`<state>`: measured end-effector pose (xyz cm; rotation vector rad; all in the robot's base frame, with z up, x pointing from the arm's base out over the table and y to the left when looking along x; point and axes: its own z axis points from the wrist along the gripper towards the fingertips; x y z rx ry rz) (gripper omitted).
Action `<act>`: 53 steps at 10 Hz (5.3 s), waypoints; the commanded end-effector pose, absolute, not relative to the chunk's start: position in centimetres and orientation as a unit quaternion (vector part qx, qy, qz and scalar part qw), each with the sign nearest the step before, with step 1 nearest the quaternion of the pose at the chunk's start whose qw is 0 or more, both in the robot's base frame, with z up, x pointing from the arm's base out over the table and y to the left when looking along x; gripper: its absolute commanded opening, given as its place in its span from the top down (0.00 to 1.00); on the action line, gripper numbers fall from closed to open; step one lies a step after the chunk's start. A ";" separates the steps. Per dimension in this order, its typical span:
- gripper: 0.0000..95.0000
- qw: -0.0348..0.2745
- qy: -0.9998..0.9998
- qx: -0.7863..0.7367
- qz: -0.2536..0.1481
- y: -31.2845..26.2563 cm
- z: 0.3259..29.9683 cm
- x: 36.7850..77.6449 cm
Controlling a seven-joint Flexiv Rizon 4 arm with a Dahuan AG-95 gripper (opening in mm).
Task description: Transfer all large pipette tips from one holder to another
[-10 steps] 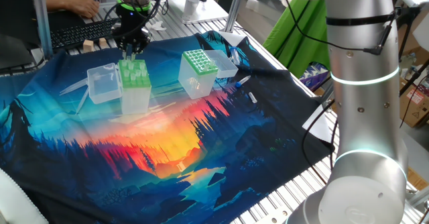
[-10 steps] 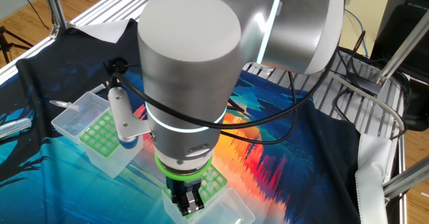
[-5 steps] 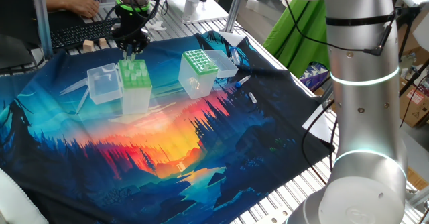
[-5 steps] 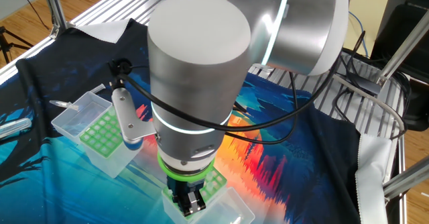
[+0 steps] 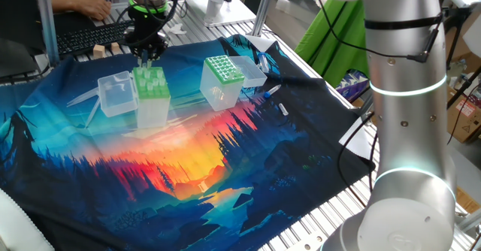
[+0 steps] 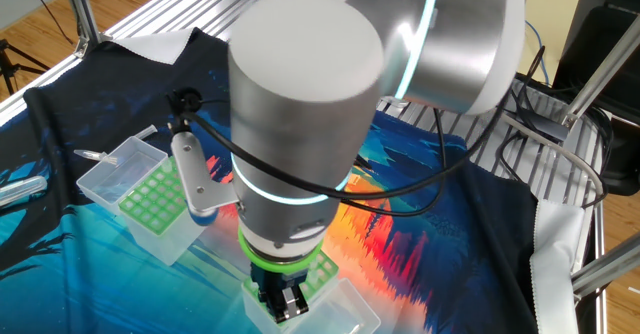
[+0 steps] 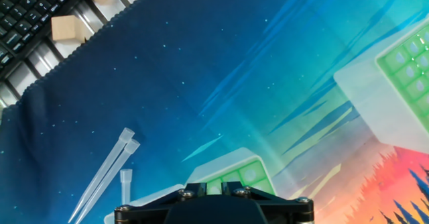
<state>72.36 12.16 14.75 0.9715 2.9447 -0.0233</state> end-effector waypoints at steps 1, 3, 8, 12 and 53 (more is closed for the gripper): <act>0.80 0.020 0.949 0.316 -0.006 12.1 14.8 72.3; 0.80 0.020 0.949 0.314 -0.005 12.2 14.7 72.3; 0.80 0.021 0.950 0.311 -0.005 12.3 14.3 72.3; 1.00 0.023 0.953 0.303 -0.009 12.3 14.3 72.3; 1.00 0.073 0.952 0.297 0.006 8.2 23.7 69.7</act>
